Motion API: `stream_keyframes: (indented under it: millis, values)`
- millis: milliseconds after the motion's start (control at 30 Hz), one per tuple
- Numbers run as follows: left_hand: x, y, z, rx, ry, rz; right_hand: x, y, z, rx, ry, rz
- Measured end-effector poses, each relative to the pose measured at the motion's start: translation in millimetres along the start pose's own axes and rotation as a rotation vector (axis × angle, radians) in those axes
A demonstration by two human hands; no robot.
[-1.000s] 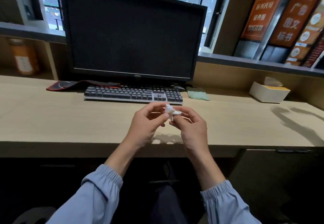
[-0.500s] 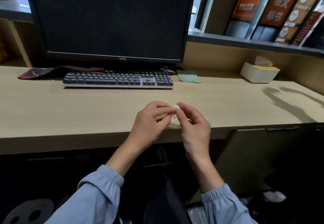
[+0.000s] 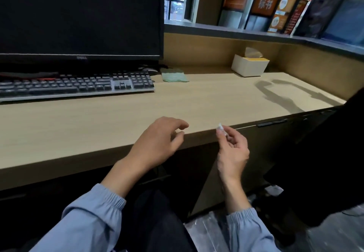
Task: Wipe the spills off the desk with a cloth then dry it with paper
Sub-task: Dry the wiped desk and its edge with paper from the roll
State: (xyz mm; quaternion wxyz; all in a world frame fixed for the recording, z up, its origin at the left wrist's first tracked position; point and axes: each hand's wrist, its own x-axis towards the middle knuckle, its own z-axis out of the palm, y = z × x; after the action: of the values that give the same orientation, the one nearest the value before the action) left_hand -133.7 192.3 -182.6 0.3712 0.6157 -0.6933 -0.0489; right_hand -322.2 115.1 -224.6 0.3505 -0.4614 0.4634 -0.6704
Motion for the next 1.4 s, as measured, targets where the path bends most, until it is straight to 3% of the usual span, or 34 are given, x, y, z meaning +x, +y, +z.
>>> stream_keyframes:
  millis: [133,633,867,1100,1167,1400]
  values:
    - [-1,-20,-6,0.237,0.047,0.003,25,16,-7,-0.133,0.133,-0.001]
    - [-31,-59,-54,0.464,0.125,-0.15,36,18,-4,-0.403,0.041,-0.37]
    - [-48,-74,-75,0.527,0.188,-0.196,53,12,-14,-0.645,-0.214,-0.55]
    - [-67,-86,-74,0.575,0.263,-0.11,50,-3,-19,-0.894,-0.608,-0.65]
    - [-73,-85,-73,0.583,0.289,-0.09,58,-8,-25,-0.941,-0.652,-0.77]
    - [-102,-80,-67,0.589,0.41,-0.097,59,-18,-15,-0.755,-0.754,-0.983]
